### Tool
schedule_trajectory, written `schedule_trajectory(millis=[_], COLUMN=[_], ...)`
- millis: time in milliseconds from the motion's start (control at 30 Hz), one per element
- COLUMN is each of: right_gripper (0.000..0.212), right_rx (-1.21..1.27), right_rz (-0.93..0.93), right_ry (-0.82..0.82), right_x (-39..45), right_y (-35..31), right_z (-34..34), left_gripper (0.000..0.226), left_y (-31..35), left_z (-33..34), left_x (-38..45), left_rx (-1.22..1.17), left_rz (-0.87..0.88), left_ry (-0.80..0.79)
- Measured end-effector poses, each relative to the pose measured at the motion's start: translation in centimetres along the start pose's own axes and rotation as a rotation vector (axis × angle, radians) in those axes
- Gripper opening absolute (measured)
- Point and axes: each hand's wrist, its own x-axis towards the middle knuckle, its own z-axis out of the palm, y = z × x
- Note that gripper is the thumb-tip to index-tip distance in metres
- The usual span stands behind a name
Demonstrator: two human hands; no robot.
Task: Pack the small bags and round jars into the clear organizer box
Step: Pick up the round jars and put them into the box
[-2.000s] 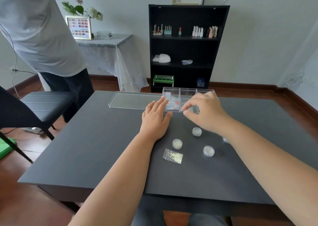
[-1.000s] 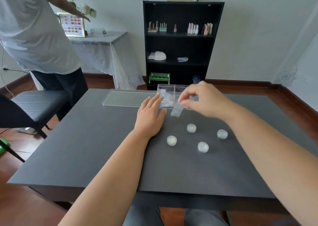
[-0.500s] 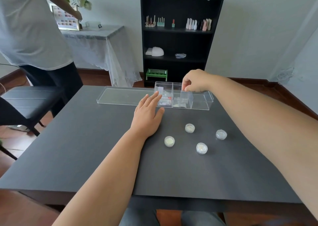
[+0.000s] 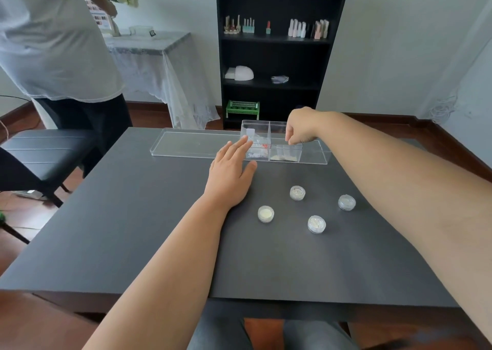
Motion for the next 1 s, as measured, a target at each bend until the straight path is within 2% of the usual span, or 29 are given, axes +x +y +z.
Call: schedule_trajectory(millis=[100,267,400,467,600,733,867,1000], right_gripper=[0.026,0.034,0.02,0.017,0.016,0.015,0.017,0.014], right_rx=[-0.049,0.054,0.35,0.472,0.598,0.712,0.753,0.749], right_rz=[0.007,-0.031,-0.119,-0.099,-0.036,-0.015,-0.02,0.014], right_ry=[0.07,0.235,0.443,0.472,0.325,0.341,0.363,0.485], right_x=[-0.2,-2.6,-8.4,-11.7,-15.9,-17.3,-16.9,-15.2], right_y=[0.2,1.3,2.5,3.1,4.7,6.0,6.7,7.4], right_z=[-0.3,-0.8,1.4,3.3,7.4,9.8,11.4,12.5], left_gripper=[0.049,0.045,0.033,0.025,0.026,0.029,0.024,0.025], left_y=[0.1,0.6,1.4,2.3,4.9,6.6,7.4,8.0], left_z=[-0.1,-0.6,-1.0,-1.0,-0.5,0.2,0.2,-0.4], left_x=[0.0,-0.2,-0.9,-1.3,-1.6,-1.2,-0.4,0.5], left_rx=[-0.001,-0.044,-0.117,-0.141,-0.107,-0.062,0.016,0.061], left_rz=[0.006,0.027,0.099,0.179,0.337,0.329,0.308,0.317], left_ry=[0.007,0.049,0.065,-0.015,-0.294,-0.494,-0.573,-0.577])
